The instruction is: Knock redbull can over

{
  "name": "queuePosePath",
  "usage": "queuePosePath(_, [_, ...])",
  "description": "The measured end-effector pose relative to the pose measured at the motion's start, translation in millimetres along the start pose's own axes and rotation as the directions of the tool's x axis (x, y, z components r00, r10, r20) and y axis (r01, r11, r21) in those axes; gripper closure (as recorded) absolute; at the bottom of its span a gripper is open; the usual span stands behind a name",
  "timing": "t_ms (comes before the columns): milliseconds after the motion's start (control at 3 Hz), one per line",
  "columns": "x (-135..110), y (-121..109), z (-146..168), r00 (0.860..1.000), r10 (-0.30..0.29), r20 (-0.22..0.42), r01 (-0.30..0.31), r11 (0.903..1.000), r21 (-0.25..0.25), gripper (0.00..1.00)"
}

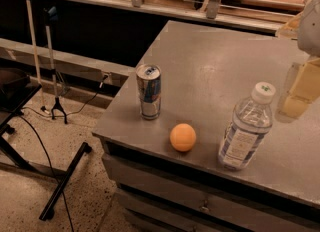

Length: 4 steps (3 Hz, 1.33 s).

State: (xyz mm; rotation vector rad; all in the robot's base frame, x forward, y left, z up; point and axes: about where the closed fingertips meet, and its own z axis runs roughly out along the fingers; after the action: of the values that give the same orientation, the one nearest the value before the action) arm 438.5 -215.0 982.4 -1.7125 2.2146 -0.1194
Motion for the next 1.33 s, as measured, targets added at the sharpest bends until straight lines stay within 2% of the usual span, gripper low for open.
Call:
queuePosePath(333, [0.0, 0.0, 0.0, 1.0, 0.0, 0.0, 0.0, 1.0, 0.0, 0.0])
queuePosePath(667, [4.3, -12.2, -0.2, 1.0, -0.019, -0.025, 0.02, 0.9993, 0.031, 0.0])
queuePosePath(1000, [15.6, -34.7, 3.8, 0.997, -0.058, -0.056, 0.061, 0.9962, 0.062, 0.0])
queuePosePath(1333, [24.1, -54.7, 10.9, 0.989, -0.119, -0.083, 0.127, 0.9878, 0.09, 0.0])
